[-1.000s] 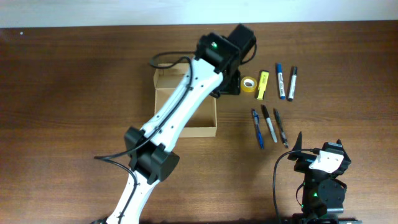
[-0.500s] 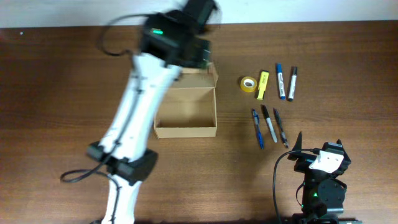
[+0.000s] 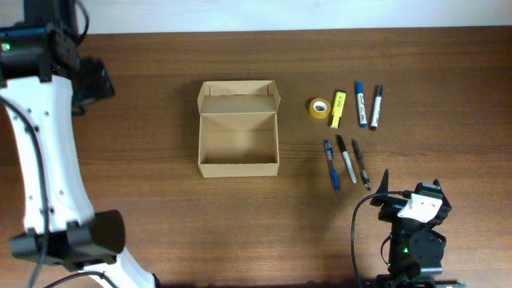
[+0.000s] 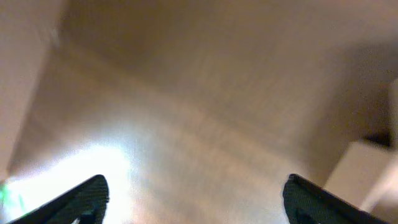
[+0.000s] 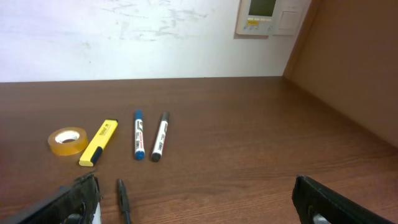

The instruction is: Pack container

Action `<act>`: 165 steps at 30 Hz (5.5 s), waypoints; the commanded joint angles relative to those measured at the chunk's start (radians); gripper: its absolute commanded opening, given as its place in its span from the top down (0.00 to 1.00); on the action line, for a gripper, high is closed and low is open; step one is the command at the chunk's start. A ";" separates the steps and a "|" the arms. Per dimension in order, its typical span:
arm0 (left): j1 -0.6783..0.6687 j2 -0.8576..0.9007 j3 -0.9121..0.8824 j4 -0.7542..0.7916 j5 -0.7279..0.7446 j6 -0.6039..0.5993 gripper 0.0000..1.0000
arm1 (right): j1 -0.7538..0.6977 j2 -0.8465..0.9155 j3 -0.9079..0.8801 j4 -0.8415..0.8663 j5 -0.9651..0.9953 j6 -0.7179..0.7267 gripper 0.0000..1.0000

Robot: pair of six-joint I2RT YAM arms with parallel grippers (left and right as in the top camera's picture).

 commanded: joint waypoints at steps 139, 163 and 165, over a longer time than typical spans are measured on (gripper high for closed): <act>0.142 0.016 -0.782 0.615 0.186 0.024 0.00 | 0.229 2.362 1.757 -0.706 -0.301 0.125 0.93; 0.142 0.016 -0.782 0.615 0.187 0.024 0.00 | 0.358 2.356 2.751 -1.396 -0.302 0.053 0.97; 0.142 0.016 -0.782 0.615 0.187 0.024 0.00 | 0.417 2.356 2.810 -1.446 -0.302 -0.003 0.96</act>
